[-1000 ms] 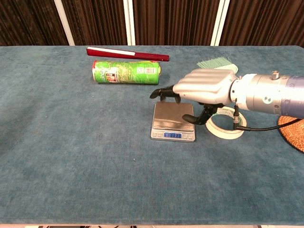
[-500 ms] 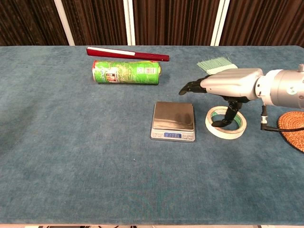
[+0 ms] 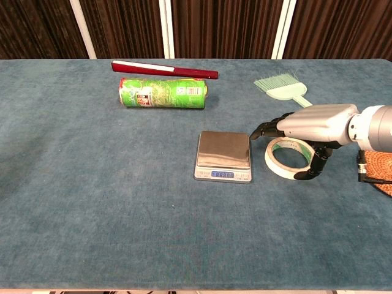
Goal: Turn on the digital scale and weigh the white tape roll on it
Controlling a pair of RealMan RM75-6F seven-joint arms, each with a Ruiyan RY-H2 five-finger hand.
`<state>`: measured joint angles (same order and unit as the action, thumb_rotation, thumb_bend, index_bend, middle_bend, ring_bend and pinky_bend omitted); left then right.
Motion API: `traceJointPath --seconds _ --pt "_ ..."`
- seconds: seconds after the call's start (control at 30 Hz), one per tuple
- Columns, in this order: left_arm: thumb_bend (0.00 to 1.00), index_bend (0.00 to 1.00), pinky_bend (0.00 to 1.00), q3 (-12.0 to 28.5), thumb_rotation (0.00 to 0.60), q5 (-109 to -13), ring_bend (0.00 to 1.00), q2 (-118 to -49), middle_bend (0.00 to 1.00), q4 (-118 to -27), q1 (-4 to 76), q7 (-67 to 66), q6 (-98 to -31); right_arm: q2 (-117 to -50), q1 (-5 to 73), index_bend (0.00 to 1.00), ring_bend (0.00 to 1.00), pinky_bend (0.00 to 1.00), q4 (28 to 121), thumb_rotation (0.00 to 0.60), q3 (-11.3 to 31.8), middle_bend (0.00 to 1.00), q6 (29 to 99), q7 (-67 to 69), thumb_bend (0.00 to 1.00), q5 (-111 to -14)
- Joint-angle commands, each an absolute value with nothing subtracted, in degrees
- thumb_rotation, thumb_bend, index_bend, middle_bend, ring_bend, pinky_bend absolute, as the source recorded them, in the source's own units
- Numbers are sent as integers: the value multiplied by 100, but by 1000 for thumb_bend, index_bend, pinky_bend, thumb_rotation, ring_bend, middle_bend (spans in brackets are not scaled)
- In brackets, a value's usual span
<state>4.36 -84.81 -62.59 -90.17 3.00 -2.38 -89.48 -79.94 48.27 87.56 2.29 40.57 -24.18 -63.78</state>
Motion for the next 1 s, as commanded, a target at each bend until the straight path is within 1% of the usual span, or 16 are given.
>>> traceJointPath --seconds 0.03,0.23,0.37,0.57,0.73,0.87,0.93,1.0 --pt "29 0 0 436 600 -8475 0 -6258 0 -9016 304 -241 -8936 -8014 4831 0 35 21 8715 600 217 0 4071 -2433 369 -6371" --pt "29 0 0 429 600 -8520 0 -6242 0 -9059 280 -259 -9004 -8039 4885 0 38 21 8539 600 178 0 3937 -2411 369 -6272" --pt "29 0 0 437 600 -8501 0 -6234 0 -9057 268 -233 -9015 -8008 4915 0 62 23 8485 600 138 17 3875 -2420 370 -6229" --pt "29 0 0 442 600 -8485 0 -6238 0 -9050 280 -223 -8983 -7974 4934 0 127 52 8447 600 71 129 3850 -2466 369 -6216" --pt "29 0 0 445 600 -8480 0 -6238 0 -9048 278 -225 -8986 -7972 4943 0 168 66 8415 600 41 187 3842 -2462 370 -6209" --pt "29 0 0 438 600 -8483 0 -6242 0 -9049 283 -246 -8969 -8003 4952 2 187 74 8358 600 -13 213 3820 -2489 370 -6214" --pt "29 0 0 434 600 -8486 0 -6241 0 -9050 285 -250 -8962 -8024 4949 22 208 84 8328 600 -30 235 3819 -2495 370 -6209" --pt "29 0 0 437 600 -8486 0 -6240 0 -9055 284 -247 -8967 -8041 4943 71 232 98 8304 600 -34 261 3835 -2487 369 -6217"
